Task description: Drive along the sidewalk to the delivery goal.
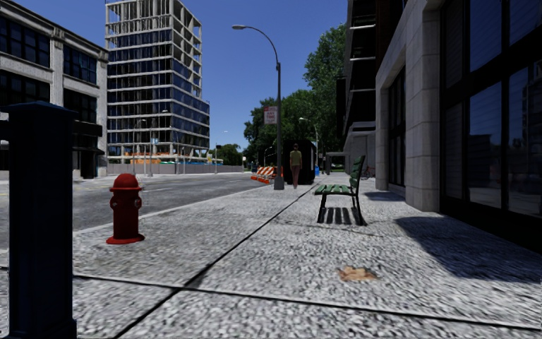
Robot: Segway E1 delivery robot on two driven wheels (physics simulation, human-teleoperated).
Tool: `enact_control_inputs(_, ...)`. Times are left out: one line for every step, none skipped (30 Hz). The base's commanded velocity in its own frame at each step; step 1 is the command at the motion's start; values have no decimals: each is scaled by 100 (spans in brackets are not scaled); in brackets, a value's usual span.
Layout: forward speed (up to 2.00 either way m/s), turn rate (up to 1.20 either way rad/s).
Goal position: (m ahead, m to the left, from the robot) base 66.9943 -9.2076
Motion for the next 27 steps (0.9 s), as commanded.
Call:
enact_control_inputs(200,0)
enact_control_inputs(200,0)
enact_control_inputs(200,0)
enact_control_inputs(200,0)
enact_control_inputs(200,0)
enact_control_inputs(200,0)
enact_control_inputs(200,0)
enact_control_inputs(200,0)
enact_control_inputs(200,0)
enact_control_inputs(200,1)
enact_control_inputs(200,1)
enact_control_inputs(200,14)
enact_control_inputs(200,25)
enact_control_inputs(200,31)
enact_control_inputs(200,31)
enact_control_inputs(200,32)
enact_control_inputs(200,33)
enact_control_inputs(200,33)
enact_control_inputs(200,33)
enact_control_inputs(200,33)
enact_control_inputs(200,33)
enact_control_inputs(200,33)
enact_control_inputs(200,33)
enact_control_inputs(200,33)
enact_control_inputs(200,33)
enact_control_inputs(200,33)
enact_control_inputs(200,33)
